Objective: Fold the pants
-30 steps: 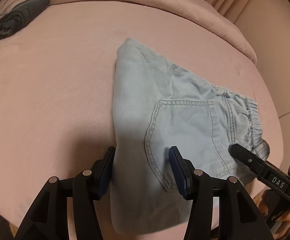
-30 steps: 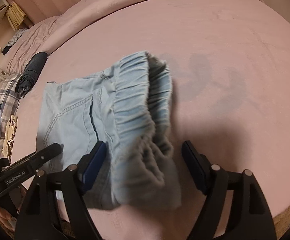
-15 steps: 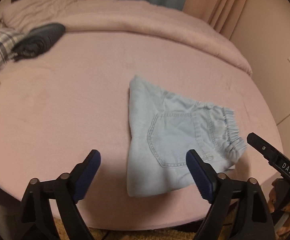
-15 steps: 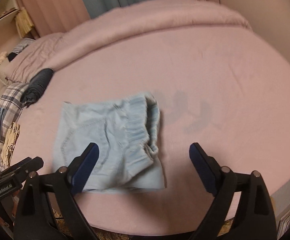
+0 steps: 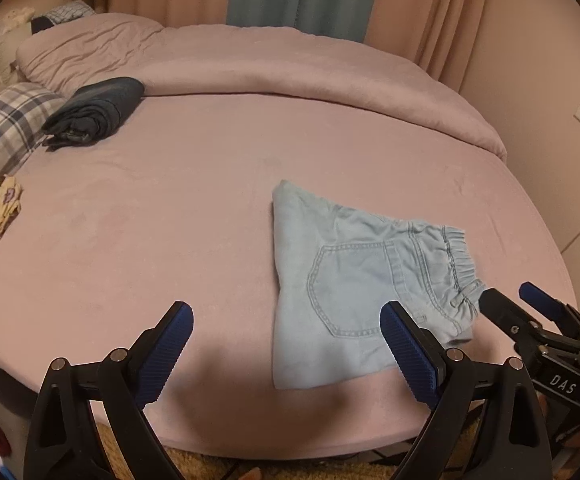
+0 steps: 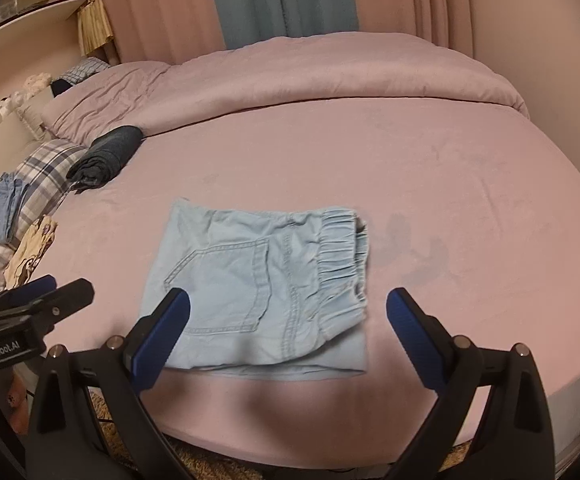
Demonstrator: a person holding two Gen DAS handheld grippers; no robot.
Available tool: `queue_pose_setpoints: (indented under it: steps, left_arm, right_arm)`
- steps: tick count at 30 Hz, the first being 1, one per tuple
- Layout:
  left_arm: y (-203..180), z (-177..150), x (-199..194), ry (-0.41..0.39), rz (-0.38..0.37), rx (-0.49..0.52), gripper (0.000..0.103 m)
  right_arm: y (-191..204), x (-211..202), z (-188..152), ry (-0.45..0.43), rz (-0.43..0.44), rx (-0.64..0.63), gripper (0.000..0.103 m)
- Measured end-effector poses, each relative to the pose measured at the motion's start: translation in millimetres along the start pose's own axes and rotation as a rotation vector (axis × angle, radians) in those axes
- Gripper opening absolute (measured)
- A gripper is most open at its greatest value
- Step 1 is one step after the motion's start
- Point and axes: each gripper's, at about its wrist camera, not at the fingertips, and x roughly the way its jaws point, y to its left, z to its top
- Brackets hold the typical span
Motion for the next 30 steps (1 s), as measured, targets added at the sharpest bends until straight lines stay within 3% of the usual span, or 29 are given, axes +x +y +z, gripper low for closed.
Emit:
queue_pose_setpoints:
  steps: [30]
  left_arm:
    - [-21, -9, -5, 0.012, 0.010, 0.050, 0.094]
  right_arm:
    - [8, -5, -10, 0.013, -0.072, -0.023, 0.100]
